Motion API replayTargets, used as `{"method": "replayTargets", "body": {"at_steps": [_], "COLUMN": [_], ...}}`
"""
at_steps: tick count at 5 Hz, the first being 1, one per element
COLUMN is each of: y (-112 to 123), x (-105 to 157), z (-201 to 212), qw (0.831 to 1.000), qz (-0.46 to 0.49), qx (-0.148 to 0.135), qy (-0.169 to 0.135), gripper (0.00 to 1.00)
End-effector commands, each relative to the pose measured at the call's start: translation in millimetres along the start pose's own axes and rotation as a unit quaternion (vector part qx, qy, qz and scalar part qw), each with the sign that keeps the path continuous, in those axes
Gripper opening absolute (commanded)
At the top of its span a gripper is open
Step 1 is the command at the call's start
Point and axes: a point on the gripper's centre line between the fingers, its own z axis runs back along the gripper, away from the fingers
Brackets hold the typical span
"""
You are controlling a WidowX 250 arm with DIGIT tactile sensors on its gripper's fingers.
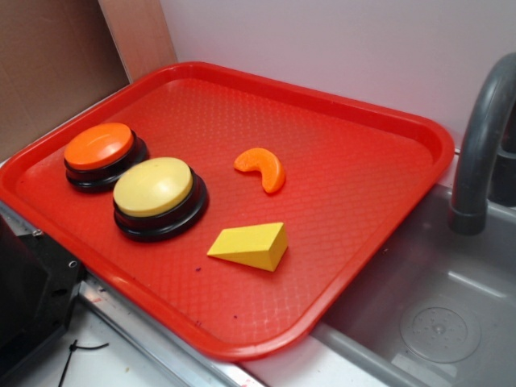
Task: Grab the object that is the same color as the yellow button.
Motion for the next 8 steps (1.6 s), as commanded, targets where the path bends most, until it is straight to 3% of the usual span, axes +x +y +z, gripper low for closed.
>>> {"method": "replayTargets", "body": {"at_steps": [1,2,3,4,6,7,8], "y": [0,-6,-22,-40,-73,-88,-102], "x": [0,12,23,35,42,43,39], "z": [0,-16,-34,-55,-97,-120,-141], "qw": [1.0,0.996,0.977,0.943,0.842,0.823,0.821], "qz": [0.0,-0.092,-0.212,-0.33,-0.536,-0.566,-0.569], "qx": [0.0,0.004,-0.011,-0.042,-0.048,-0.031,-0.031], "qy": [0.0,0.006,0.017,0.013,-0.027,-0.035,-0.041], "gripper": [1.0,1.0,1.0,1.0,1.0,1.0,1.0]}}
